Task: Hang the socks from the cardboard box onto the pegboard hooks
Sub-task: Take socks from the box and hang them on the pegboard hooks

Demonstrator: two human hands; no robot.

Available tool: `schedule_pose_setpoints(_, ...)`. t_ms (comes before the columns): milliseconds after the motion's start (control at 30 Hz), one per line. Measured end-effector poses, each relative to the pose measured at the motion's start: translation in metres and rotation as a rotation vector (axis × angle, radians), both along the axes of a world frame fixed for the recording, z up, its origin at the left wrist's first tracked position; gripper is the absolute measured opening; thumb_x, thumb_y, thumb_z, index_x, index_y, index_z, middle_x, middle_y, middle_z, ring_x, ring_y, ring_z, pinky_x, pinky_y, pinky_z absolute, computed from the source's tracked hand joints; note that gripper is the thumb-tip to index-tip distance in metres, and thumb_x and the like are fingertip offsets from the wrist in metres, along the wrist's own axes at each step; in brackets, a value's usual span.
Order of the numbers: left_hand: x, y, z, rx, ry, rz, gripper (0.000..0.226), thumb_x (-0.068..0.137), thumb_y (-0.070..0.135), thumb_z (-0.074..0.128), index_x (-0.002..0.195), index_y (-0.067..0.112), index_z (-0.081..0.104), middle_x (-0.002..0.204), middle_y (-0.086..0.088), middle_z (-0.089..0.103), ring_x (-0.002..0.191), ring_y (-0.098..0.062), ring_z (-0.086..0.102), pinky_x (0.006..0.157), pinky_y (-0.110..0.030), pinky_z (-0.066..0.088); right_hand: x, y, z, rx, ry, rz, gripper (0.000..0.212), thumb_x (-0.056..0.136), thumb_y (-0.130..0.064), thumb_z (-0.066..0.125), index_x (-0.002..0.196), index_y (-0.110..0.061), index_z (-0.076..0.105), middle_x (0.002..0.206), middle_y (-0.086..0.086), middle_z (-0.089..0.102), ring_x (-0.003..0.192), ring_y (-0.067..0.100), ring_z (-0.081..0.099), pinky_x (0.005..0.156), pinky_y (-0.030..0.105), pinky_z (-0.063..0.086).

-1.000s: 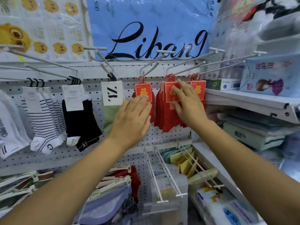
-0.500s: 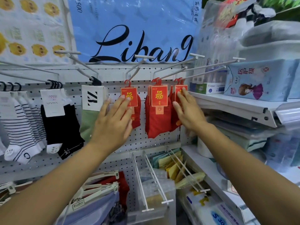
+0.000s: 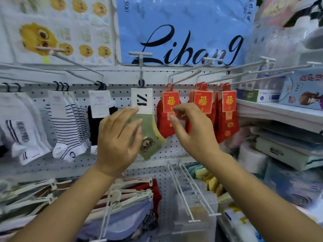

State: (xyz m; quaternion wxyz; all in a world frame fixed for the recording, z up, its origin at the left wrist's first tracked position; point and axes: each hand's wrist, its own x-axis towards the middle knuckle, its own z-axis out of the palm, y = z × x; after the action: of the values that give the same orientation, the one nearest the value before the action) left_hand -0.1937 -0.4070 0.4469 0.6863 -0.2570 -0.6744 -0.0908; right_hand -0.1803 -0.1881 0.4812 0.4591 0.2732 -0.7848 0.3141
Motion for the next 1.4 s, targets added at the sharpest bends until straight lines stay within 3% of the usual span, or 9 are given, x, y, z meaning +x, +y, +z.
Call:
schedule_pose_setpoints(167, 0.012, -0.086, -0.004, 0.197, -0.086, 0.044, 0.017, 0.095, 0.012, 0.065, 0.108, 0.001, 0.070, 0.121, -0.016, 0.067, 0.114, -0.035, 0.060, 0.102, -0.045, 0.044, 0.005, -0.094, -0.001, 0.036, -0.054, 0.171, 0.030, 0.096, -0.019, 0.065, 0.125, -0.010, 0.062, 0.112, 0.000, 0.063, 0.095, 0.012, 0.063, 0.087, 0.031, 0.054)
schedule_pose_setpoints(267, 0.013, -0.138, 0.006, 0.483, -0.326, -0.011, 0.028, 0.094, 0.014, 0.068, 0.119, 0.004, 0.062, 0.128, -0.013, 0.057, 0.123, -0.028, 0.052, 0.108, -0.027, 0.034, -0.003, -0.154, 0.004, -0.002, -0.176, 0.139, 0.041, 0.098, -0.027, 0.063, 0.136, -0.014, 0.055, 0.127, 0.002, 0.059, 0.115, 0.018, 0.057, 0.099, 0.034, 0.048)
schedule_pose_setpoints(400, -0.007, -0.184, 0.030, 0.808, -0.704, -0.150, 0.047, 0.096, 0.037, 0.067, 0.133, 0.013, 0.051, 0.133, -0.003, 0.054, 0.123, -0.018, 0.052, 0.103, -0.029, 0.039, -0.034, -0.214, 0.018, -0.371, -0.419, 0.055, 0.058, 0.097, -0.044, 0.059, 0.146, -0.018, 0.041, 0.143, 0.002, 0.051, 0.134, 0.020, 0.045, 0.110, 0.035, 0.039)
schedule_pose_setpoints(567, -0.037, -0.208, 0.050, 0.863, -1.091, -0.500, 0.038, 0.095, 0.046, 0.067, 0.122, 0.020, 0.060, 0.120, 0.005, 0.067, 0.109, -0.013, 0.065, 0.090, -0.028, 0.052, -0.061, -0.235, 0.026, -0.608, -0.518, -0.009, 0.050, 0.100, -0.042, 0.054, 0.142, -0.015, 0.048, 0.143, 0.005, 0.055, 0.132, 0.021, 0.050, 0.097, 0.023, 0.035)
schedule_pose_setpoints(767, -0.062, -0.217, 0.061, 0.884, -1.090, -0.590, 0.027, 0.089, 0.041, 0.076, 0.100, 0.022, 0.060, 0.111, -0.001, 0.068, 0.100, -0.017, 0.067, 0.084, -0.031, 0.056, -0.071, -0.242, 0.030, -0.586, -0.507, -0.089, 0.044, 0.101, -0.041, 0.054, 0.133, -0.011, 0.058, 0.132, 0.005, 0.063, 0.123, 0.022, 0.058, 0.100, 0.034, 0.047)
schedule_pose_setpoints(867, -0.063, -0.218, 0.062, 0.902, -1.075, -0.594, 0.027, 0.089, 0.037, 0.076, 0.100, 0.019, 0.060, 0.103, 0.002, 0.068, 0.092, -0.013, 0.066, 0.071, -0.025, 0.052, -0.069, -0.243, 0.032, -0.579, -0.500, -0.107, 0.041, 0.101, -0.038, 0.054, 0.131, -0.011, 0.059, 0.131, 0.003, 0.063, 0.118, 0.017, 0.058, 0.092, 0.026, 0.043)
schedule_pose_setpoints(1100, -0.044, -0.233, 0.052, 0.856, -0.945, -0.531, 0.024, 0.091, 0.032, 0.075, 0.105, 0.018, 0.062, 0.103, 0.006, 0.068, 0.095, -0.006, 0.065, 0.084, -0.022, 0.054, -0.052, -0.251, 0.019, -0.512, -0.227, -0.230, 0.037, 0.099, -0.035, 0.060, 0.127, -0.011, 0.060, 0.128, 0.003, 0.061, 0.120, 0.017, 0.055, 0.100, 0.027, 0.042)
schedule_pose_setpoints(1267, -0.003, -0.253, 0.040, 0.767, -0.769, -0.522, 0.010, 0.093, 0.019, 0.073, 0.094, 0.022, 0.063, 0.097, 0.010, 0.071, 0.089, 0.003, 0.067, 0.081, -0.012, 0.052, -0.037, -0.280, 0.012, -0.418, -0.078, -0.087, 0.015, 0.097, -0.024, 0.064, 0.106, -0.012, 0.064, 0.105, 0.001, 0.064, 0.097, 0.016, 0.059, 0.085, 0.030, 0.050)
schedule_pose_setpoints(1400, 0.011, -0.281, 0.039, 0.832, -0.557, -0.363, 0.011, 0.093, 0.020, 0.072, 0.094, 0.024, 0.062, 0.095, 0.011, 0.069, 0.086, -0.001, 0.065, 0.076, -0.017, 0.052, -0.040, -0.314, 0.011, -0.289, -0.158, 0.036, 0.022, 0.097, -0.031, 0.064, 0.112, -0.015, 0.062, 0.109, -0.006, 0.058, 0.103, 0.011, 0.055, 0.087, 0.023, 0.045)
